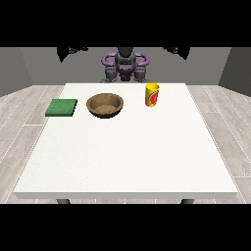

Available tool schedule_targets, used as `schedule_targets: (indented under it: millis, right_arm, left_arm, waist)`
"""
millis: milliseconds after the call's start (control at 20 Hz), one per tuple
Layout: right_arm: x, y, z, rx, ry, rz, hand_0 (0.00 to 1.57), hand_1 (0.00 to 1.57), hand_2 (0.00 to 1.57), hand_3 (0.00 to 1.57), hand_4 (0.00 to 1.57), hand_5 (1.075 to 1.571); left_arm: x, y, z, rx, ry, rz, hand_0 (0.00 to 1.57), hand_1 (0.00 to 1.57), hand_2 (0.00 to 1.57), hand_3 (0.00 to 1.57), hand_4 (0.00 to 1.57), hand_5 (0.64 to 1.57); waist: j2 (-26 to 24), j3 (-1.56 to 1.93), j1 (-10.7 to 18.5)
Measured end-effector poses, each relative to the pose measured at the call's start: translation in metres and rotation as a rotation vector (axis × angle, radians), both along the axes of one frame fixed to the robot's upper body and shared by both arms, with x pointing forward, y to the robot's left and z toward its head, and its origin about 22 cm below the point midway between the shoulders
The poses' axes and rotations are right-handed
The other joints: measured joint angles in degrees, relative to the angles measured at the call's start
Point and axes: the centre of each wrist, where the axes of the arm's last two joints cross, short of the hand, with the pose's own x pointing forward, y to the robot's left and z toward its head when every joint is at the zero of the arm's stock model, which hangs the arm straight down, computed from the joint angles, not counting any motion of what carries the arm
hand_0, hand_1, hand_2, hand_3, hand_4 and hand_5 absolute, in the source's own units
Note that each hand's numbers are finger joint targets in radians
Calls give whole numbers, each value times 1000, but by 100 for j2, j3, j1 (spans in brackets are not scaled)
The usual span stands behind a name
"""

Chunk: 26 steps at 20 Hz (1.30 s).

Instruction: Pick the cup and pour the ball into the bowl, then pick the bowl and place it on the pad

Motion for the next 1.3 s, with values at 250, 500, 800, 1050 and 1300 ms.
schedule_targets:
  millis: [250,500,800,1050,1300]
  right_arm:
    - [9,6,-4,3,-56,20,0,0,0,0,0,1571]
    - [14,4,-8,-4,-96,31,0,0,0,0,0,1571]
    - [19,-4,-10,-7,-146,52,0,0,0,0,0,1570]
    - [23,-10,-10,-1,-167,69,0,0,0,0,0,1571]
    - [25,-6,-22,3,-156,73,0,0,0,0,0,1571]
  left_arm:
    - [6,-8,-29,6,-73,8,0,0,0,0,0,1526]
    - [6,-24,-71,17,-111,24,0,0,0,0,0,1520]
    - [19,-45,-108,19,-137,67,0,0,0,0,0,1519]
    - [29,-42,-133,36,-154,89,0,0,0,0,0,1519]
    - [43,-41,-145,53,-148,97,0,0,0,0,0,1521]
  waist:
    - [516,-3,-69]
    - [818,-4,-165]
    - [1128,-4,-368]
    - [1355,-5,-459]
    - [1362,-5,-474]
